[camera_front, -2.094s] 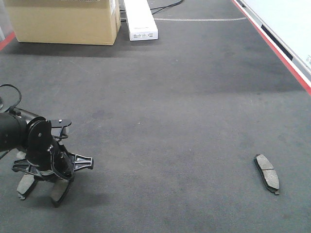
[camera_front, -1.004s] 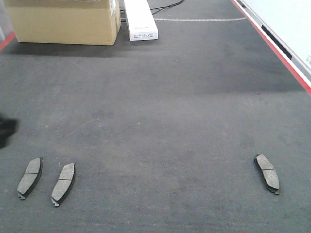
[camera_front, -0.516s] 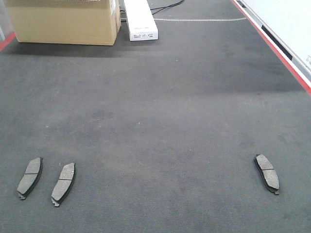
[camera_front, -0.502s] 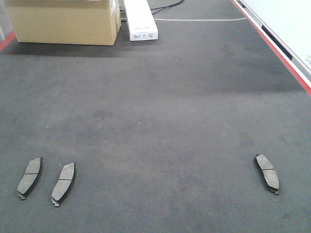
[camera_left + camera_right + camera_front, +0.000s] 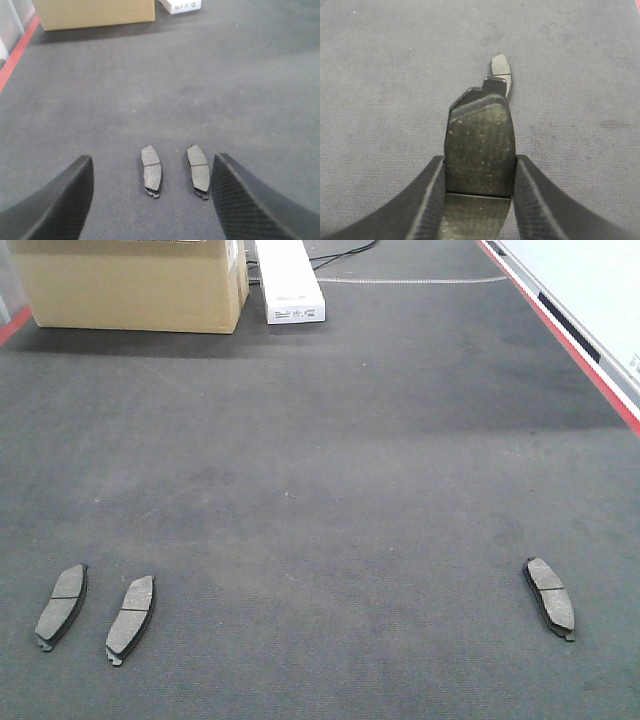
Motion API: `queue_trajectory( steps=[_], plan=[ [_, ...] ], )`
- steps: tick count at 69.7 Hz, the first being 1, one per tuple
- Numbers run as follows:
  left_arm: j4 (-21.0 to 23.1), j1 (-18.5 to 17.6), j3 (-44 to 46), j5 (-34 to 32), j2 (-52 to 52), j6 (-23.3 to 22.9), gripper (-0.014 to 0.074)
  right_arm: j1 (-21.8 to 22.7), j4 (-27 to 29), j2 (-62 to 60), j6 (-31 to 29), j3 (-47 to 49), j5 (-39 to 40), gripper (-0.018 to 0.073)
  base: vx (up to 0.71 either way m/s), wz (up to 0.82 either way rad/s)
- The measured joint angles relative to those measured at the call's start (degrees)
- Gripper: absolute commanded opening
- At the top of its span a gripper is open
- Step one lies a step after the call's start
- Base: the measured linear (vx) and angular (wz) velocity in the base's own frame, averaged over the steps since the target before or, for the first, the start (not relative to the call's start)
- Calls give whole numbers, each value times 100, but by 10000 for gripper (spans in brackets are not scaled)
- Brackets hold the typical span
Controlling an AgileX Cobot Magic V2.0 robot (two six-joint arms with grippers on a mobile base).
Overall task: Move and align brake pads A on conveyor
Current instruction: 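Lower the right gripper with its pad beside the other belt pad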
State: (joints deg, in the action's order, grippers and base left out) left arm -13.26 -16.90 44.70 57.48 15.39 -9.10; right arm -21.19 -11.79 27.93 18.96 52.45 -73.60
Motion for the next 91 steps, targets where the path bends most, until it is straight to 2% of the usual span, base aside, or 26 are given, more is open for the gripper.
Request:
queue_trajectory(
  steps=[63, 78, 91],
  plan=[
    [0, 0, 0, 13, 0, 0, 459, 0, 28, 77, -7, 0, 0, -1, 0, 0],
    [0, 0, 0, 14, 0, 0, 459, 0, 100, 1230, -464, 166, 104, -1, 0, 0],
    [0, 0, 0, 19, 0, 0, 459, 0, 113, 2592, -904, 643, 705, -1, 0, 0]
  ],
)
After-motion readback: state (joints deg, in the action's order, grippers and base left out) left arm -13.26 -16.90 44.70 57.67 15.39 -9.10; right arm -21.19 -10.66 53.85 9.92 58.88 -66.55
